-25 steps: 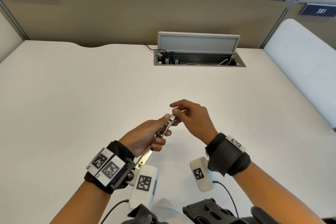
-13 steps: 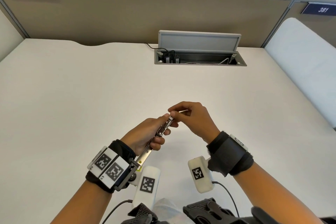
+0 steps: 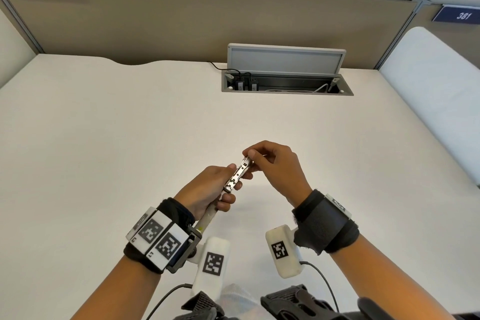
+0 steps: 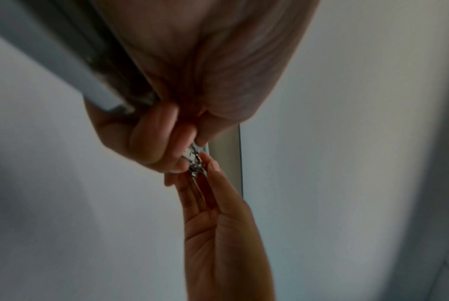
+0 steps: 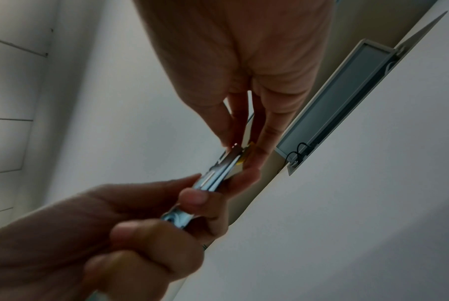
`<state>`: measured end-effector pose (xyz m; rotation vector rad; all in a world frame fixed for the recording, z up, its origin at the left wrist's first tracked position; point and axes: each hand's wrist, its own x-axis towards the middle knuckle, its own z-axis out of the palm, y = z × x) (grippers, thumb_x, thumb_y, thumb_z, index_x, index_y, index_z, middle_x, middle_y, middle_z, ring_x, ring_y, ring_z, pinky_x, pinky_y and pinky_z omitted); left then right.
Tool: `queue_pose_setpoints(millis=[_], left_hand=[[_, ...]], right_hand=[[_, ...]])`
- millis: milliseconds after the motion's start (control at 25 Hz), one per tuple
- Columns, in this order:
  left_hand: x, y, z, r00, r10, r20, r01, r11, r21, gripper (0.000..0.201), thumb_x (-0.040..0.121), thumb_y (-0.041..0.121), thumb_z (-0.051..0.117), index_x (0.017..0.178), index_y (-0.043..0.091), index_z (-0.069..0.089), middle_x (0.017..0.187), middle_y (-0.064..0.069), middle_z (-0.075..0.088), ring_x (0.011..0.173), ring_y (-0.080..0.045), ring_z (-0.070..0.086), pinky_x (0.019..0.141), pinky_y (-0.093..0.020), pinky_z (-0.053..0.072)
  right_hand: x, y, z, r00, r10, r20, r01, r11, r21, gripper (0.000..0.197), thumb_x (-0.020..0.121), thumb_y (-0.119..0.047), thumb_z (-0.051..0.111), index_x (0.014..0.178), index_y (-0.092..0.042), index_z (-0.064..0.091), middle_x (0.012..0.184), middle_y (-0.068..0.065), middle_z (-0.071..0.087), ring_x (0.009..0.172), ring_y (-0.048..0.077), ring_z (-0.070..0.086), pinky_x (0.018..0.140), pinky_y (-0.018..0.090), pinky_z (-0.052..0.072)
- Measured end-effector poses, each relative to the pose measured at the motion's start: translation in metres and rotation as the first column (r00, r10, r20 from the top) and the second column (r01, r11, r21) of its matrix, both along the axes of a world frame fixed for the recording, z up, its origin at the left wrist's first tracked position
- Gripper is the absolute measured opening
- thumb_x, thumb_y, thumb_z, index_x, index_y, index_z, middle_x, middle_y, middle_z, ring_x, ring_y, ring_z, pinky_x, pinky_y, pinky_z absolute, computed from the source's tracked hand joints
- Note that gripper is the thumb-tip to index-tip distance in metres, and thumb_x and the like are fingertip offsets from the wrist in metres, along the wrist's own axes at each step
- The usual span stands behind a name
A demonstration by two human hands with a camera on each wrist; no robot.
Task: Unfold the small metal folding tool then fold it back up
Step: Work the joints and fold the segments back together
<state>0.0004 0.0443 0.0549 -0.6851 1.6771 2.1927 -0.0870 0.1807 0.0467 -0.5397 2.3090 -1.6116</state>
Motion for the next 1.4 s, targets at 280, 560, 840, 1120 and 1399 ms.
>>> queue_pose_setpoints(millis=[280, 560, 840, 1120, 1399], left_hand=[[-0.007, -0.011, -0.004, 0.953, 0.304, -0.010, -0.270, 0.861, 0.430, 0.027, 0.093, 0.007, 0.047, 0.113, -0.007, 0.060, 0.081, -0.013, 0.060, 0.068, -0.021, 0.072, 0.065, -0.035, 0.060], [-0.015, -0.010, -0.007, 0.886, 0.460, 0.060, -0.396, 0.684, 0.612, 0.024, 0.092, 0.002, 0.046, 0.110, -0.009, 0.059, 0.085, -0.016, 0.067, 0.067, -0.021, 0.073, 0.078, -0.041, 0.056], [-0.009, -0.011, -0.010, 0.931, 0.362, 0.032, -0.337, 0.825, 0.455, 0.019, 0.090, 0.005, 0.050, 0.096, -0.007, 0.065, 0.078, -0.016, 0.071, 0.064, -0.022, 0.070, 0.077, -0.038, 0.059], [-0.005, -0.011, -0.012, 0.985, 0.172, -0.003, -0.170, 0.973, 0.158, 0.026, 0.092, 0.020, 0.054, 0.102, 0.001, 0.069, 0.096, -0.013, 0.069, 0.097, -0.029, 0.066, 0.083, -0.040, 0.057], [-0.008, -0.001, -0.009, 0.900, 0.146, -0.411, -0.348, 0.808, -0.475, 0.026, 0.080, 0.041, 0.067, 0.102, 0.026, 0.067, 0.102, 0.014, 0.070, 0.102, -0.007, 0.062, 0.091, -0.025, 0.047]], right_hand=[[-0.003, 0.001, -0.011, 1.000, 0.022, -0.015, -0.022, 1.000, 0.020, 0.043, 0.077, 0.013, 0.052, 0.104, -0.016, 0.068, 0.102, -0.012, 0.069, 0.100, 0.020, 0.066, 0.083, 0.028, 0.054], [0.013, -0.016, -0.019, 0.944, 0.309, 0.114, -0.294, 0.947, -0.127, 0.088, 0.067, 0.009, 0.076, 0.138, -0.026, 0.038, 0.124, -0.004, 0.055, 0.109, 0.003, 0.057, 0.090, 0.021, 0.051], [0.015, -0.017, -0.017, 0.964, 0.201, 0.174, -0.152, 0.954, -0.259, 0.057, 0.076, -0.005, 0.075, 0.126, -0.014, 0.050, 0.112, 0.009, 0.065, 0.097, 0.019, 0.065, 0.088, 0.034, 0.054], [0.011, -0.012, -0.016, 0.940, 0.099, 0.327, 0.036, 0.923, -0.383, 0.038, 0.085, -0.015, 0.069, 0.119, 0.000, 0.058, 0.098, 0.017, 0.067, 0.090, 0.025, 0.067, 0.088, 0.036, 0.053], [0.012, -0.013, -0.016, 0.983, -0.055, 0.174, 0.091, 0.975, -0.204, 0.026, 0.072, -0.014, 0.081, 0.096, -0.007, 0.074, 0.083, 0.012, 0.073, 0.079, 0.023, 0.068, 0.078, 0.029, 0.057]])
